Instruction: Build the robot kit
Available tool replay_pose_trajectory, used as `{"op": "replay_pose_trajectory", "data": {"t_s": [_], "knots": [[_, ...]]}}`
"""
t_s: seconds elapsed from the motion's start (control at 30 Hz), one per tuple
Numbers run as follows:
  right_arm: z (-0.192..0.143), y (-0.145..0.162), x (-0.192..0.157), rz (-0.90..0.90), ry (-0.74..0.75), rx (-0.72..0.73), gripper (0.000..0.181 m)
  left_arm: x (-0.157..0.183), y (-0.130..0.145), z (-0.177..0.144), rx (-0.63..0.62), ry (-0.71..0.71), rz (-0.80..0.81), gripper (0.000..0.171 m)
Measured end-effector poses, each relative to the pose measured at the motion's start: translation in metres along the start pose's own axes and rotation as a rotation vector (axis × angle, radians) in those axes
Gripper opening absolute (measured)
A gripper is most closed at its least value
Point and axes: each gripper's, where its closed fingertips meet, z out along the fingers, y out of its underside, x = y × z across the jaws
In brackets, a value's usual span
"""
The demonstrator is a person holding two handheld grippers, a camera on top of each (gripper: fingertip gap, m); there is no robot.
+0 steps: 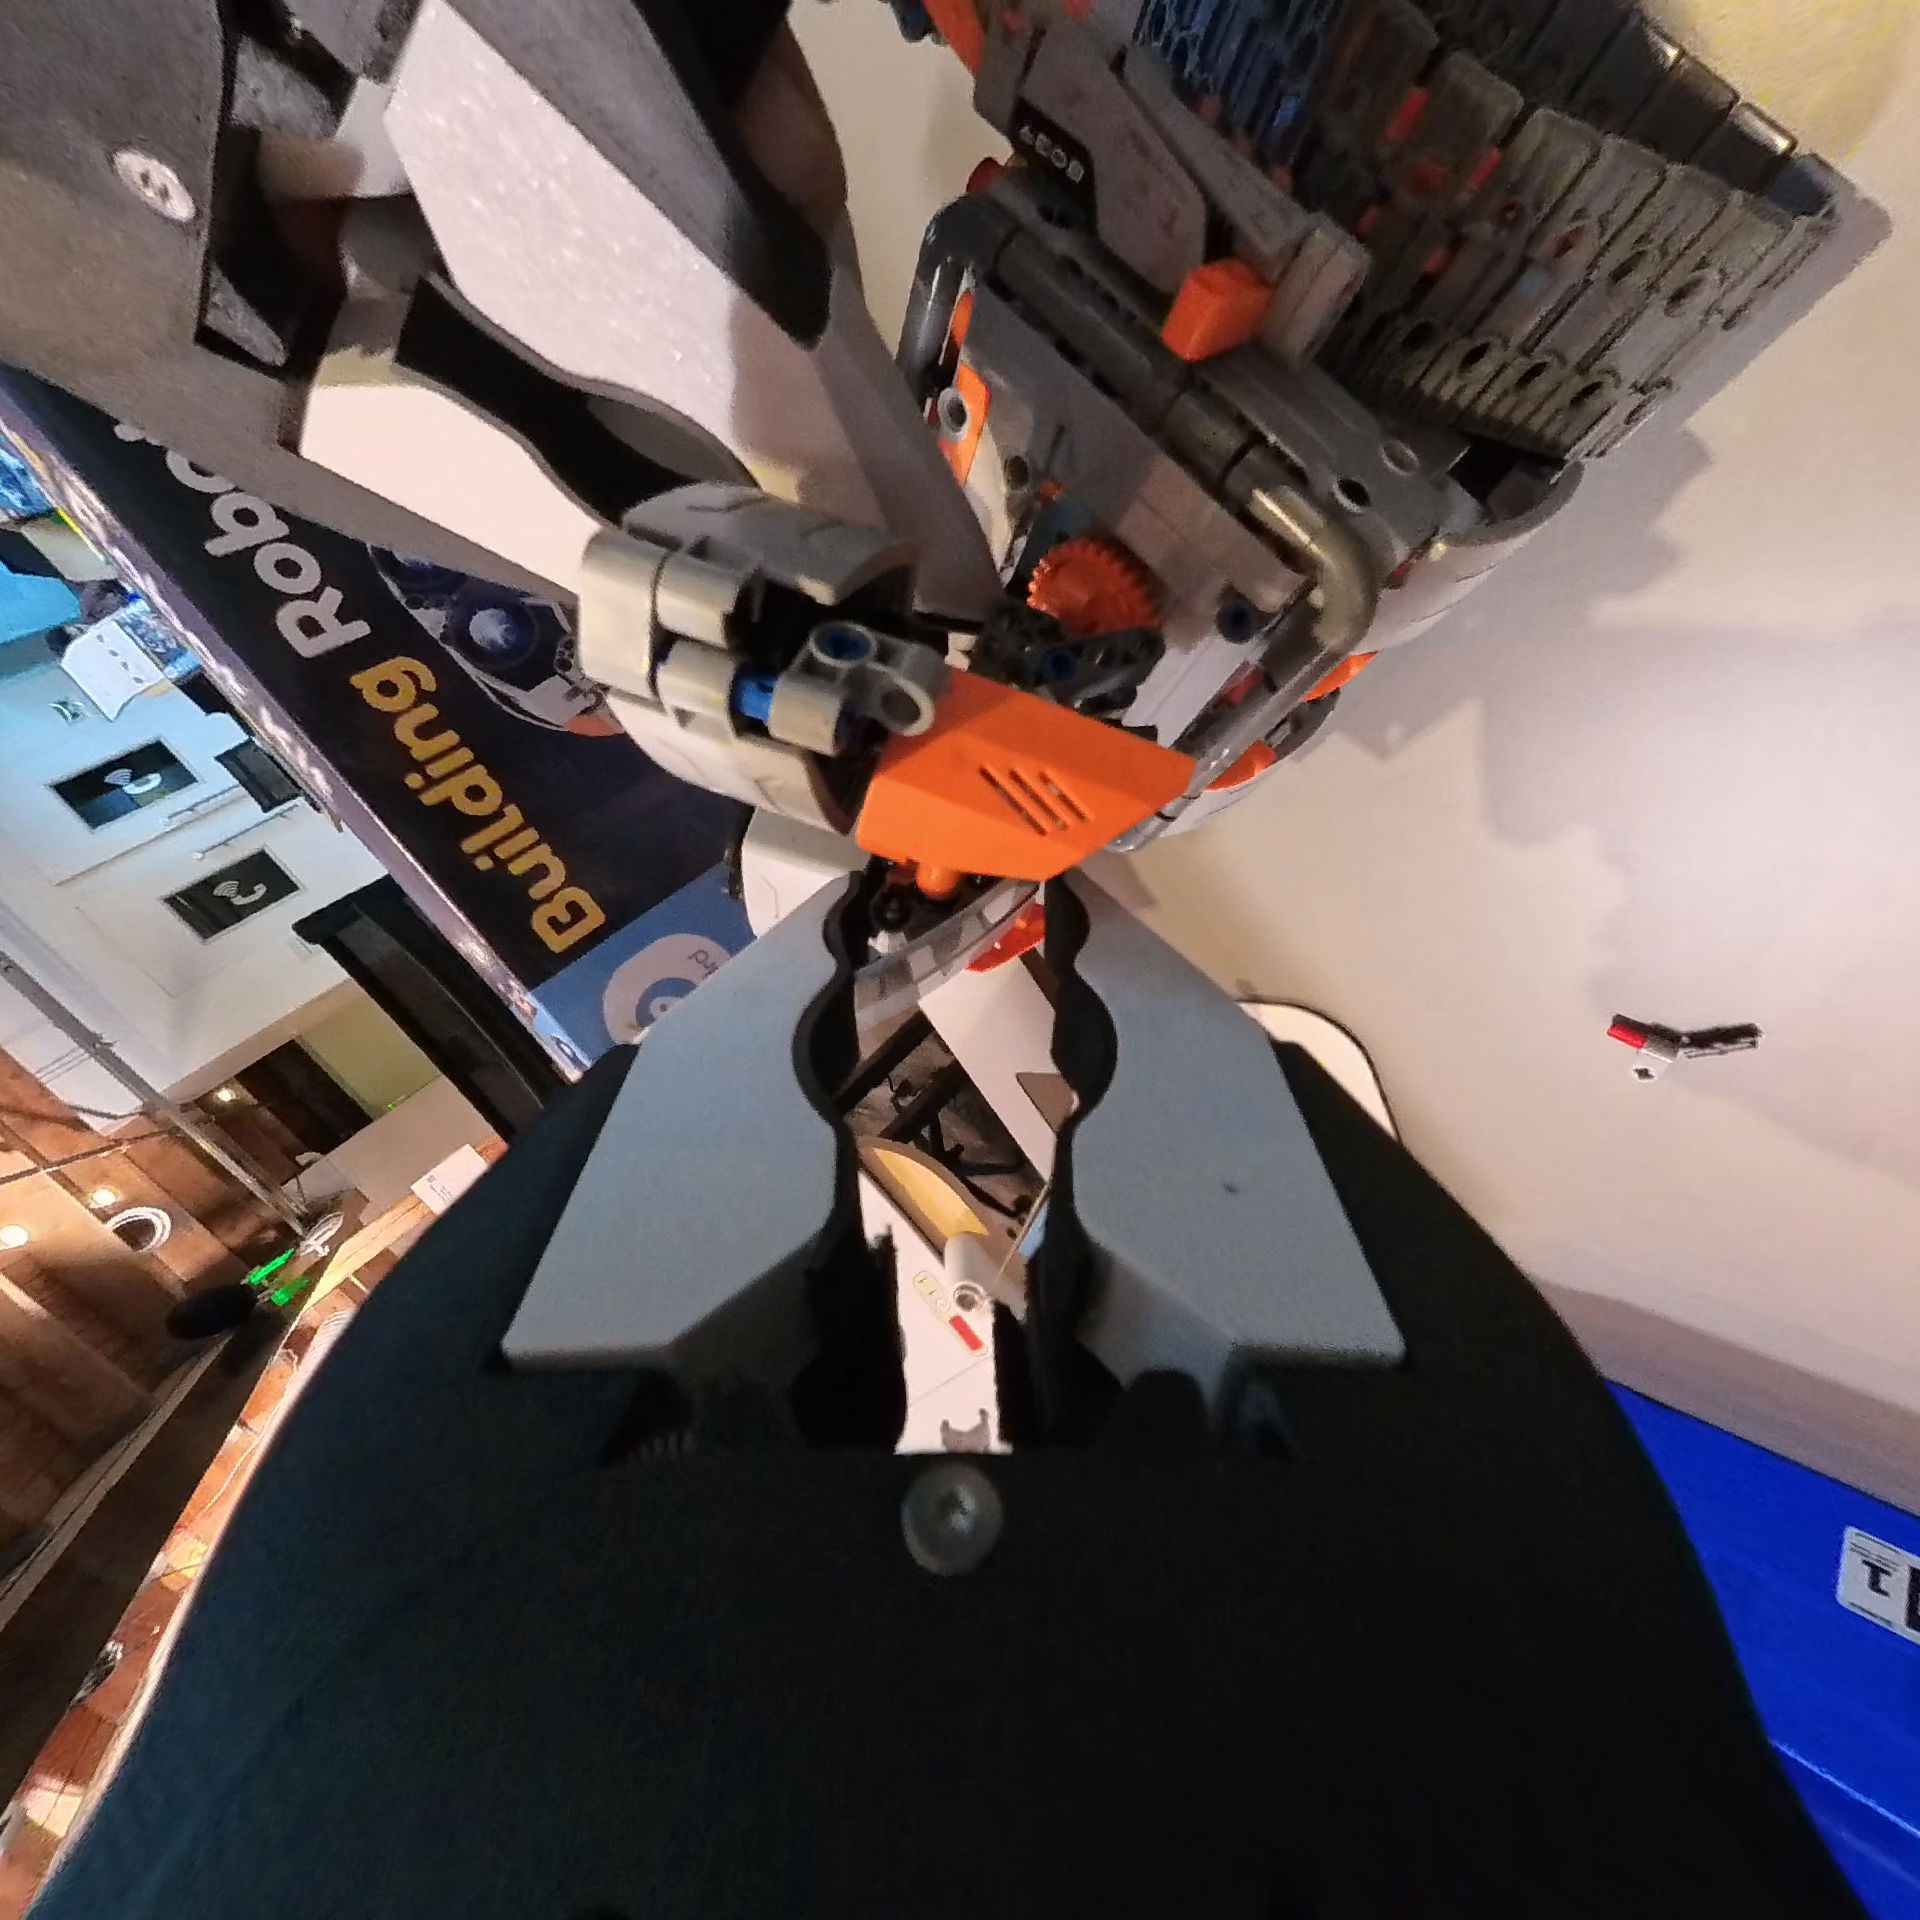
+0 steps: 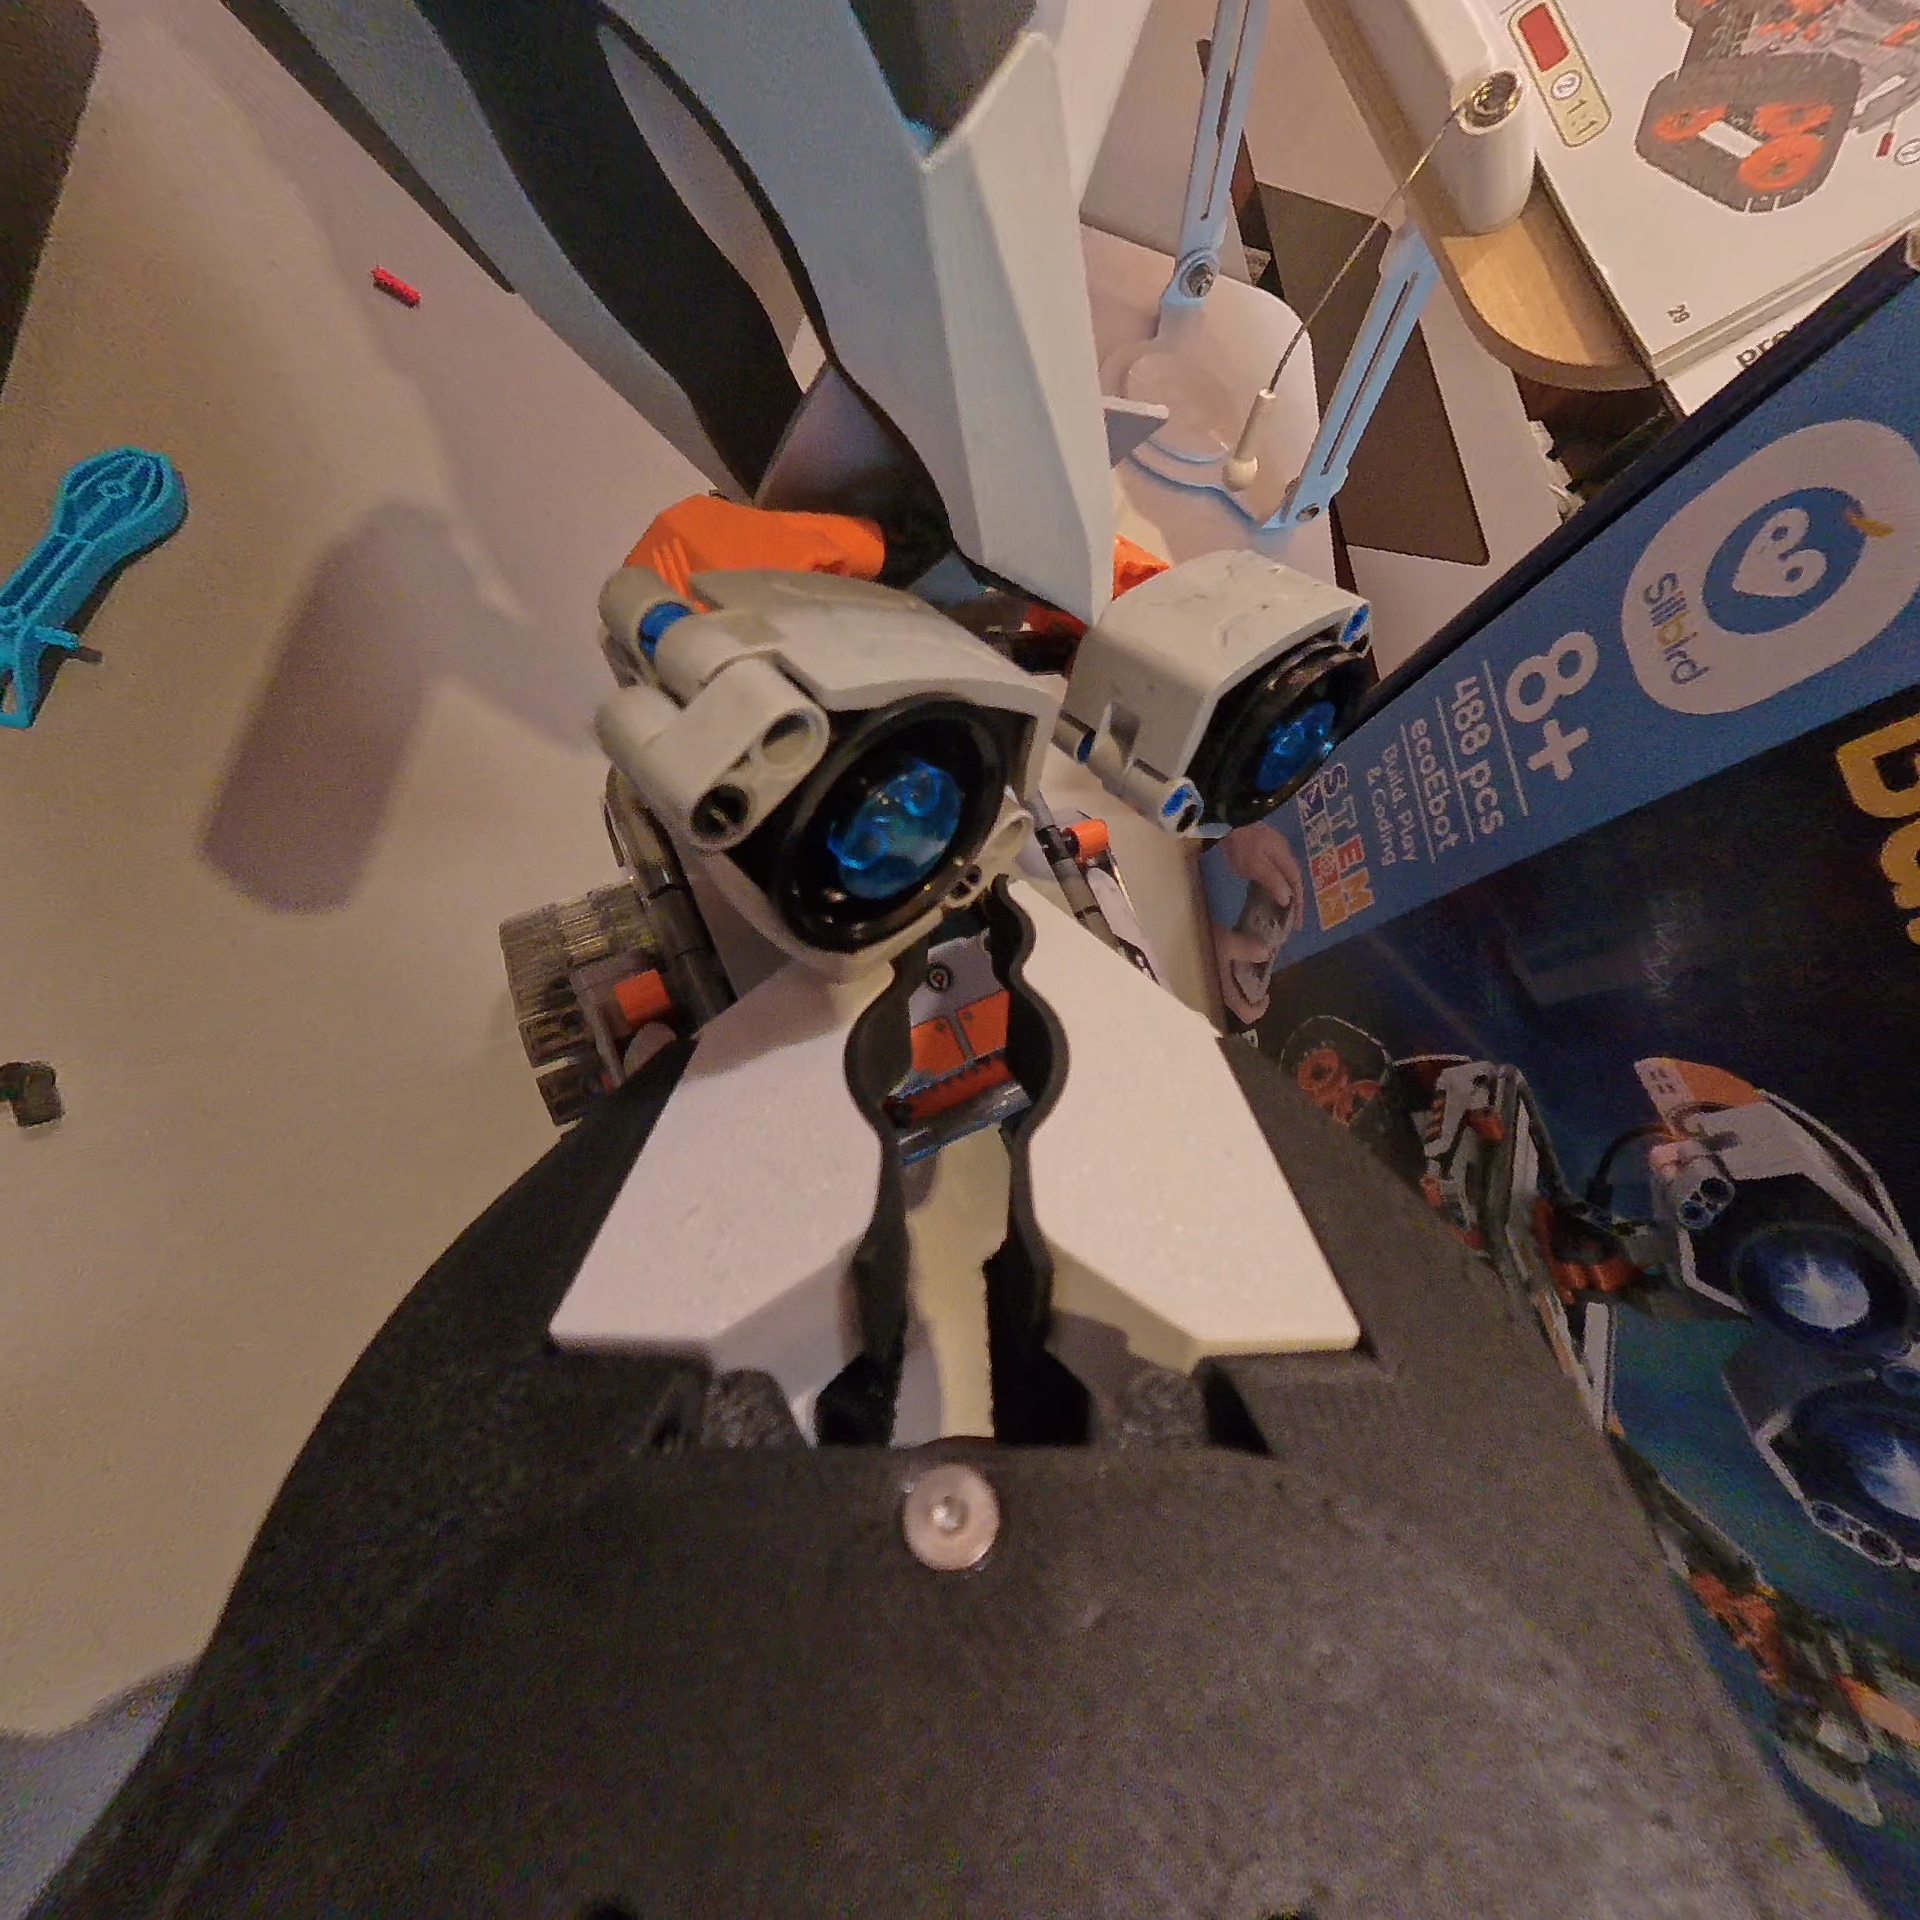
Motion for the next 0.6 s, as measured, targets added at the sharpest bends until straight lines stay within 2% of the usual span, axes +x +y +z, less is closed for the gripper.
{"op": "replay_pose_trajectory", "data": {"t_s": [0.6], "knots": [[-0.0084, -0.003, 0.0004, -0.007, 0.004, 0.006, 0.006, -0.0032, -0.0017, -0.0006, -0.058, 0.032, 0.0, 0.031]]}}
